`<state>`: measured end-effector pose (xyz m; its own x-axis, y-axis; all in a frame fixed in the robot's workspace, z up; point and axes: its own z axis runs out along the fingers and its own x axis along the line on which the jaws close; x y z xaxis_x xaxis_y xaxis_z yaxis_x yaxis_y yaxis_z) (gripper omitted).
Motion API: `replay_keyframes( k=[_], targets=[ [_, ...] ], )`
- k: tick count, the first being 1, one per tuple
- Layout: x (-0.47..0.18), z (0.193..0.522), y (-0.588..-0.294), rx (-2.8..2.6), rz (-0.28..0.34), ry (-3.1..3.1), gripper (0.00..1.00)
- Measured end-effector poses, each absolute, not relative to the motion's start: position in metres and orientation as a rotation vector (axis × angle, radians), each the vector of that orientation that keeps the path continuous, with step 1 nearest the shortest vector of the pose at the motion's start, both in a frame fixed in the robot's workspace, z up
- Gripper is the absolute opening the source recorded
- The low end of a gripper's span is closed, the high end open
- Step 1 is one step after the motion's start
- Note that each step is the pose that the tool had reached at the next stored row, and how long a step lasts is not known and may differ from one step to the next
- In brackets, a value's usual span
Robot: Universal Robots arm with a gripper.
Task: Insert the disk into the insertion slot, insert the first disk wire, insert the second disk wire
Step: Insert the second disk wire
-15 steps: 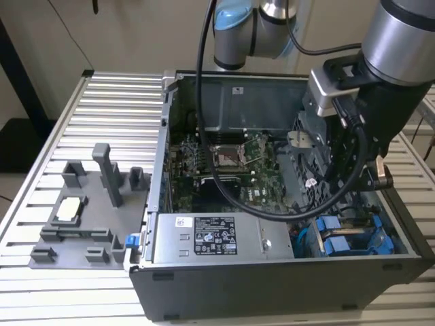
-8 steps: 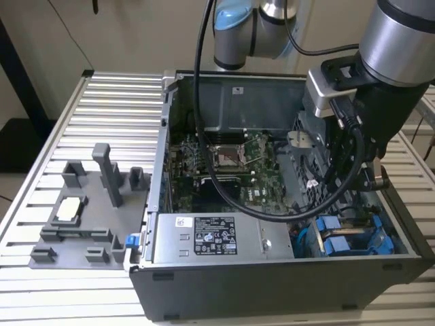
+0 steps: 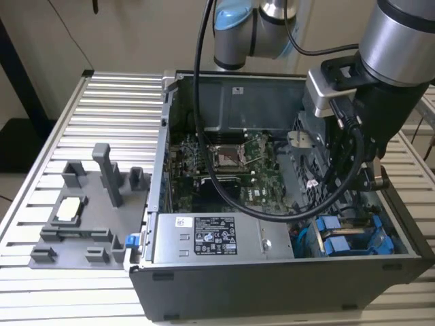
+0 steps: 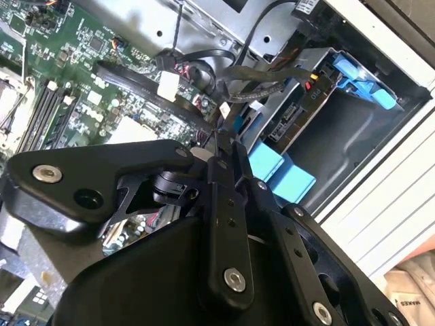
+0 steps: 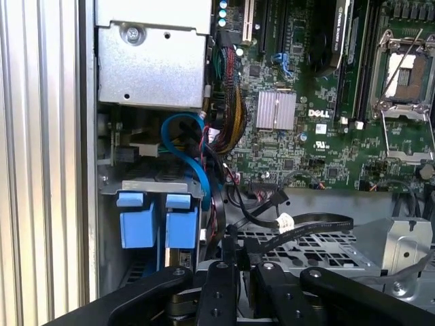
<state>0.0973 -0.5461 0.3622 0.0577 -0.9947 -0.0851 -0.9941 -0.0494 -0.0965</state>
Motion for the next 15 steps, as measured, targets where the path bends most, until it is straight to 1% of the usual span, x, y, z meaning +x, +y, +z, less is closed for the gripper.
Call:
replay_keyframes(
  k=[4, 5, 6, 15],
  targets=[
    [0.0973, 0.3622, -0.5461, -2.187, -0.007, 2.072, 0.18],
    [0.0973, 0.3622, -0.5461, -2.187, -0.007, 2.072, 0.20],
    [0.0971, 0.3622, -0.5462, -2.187, -0.007, 2.072, 0.26],
    [0.0946, 0.3604, -0.5462, -2.187, -0.008, 2.072, 0.26]
  ],
)
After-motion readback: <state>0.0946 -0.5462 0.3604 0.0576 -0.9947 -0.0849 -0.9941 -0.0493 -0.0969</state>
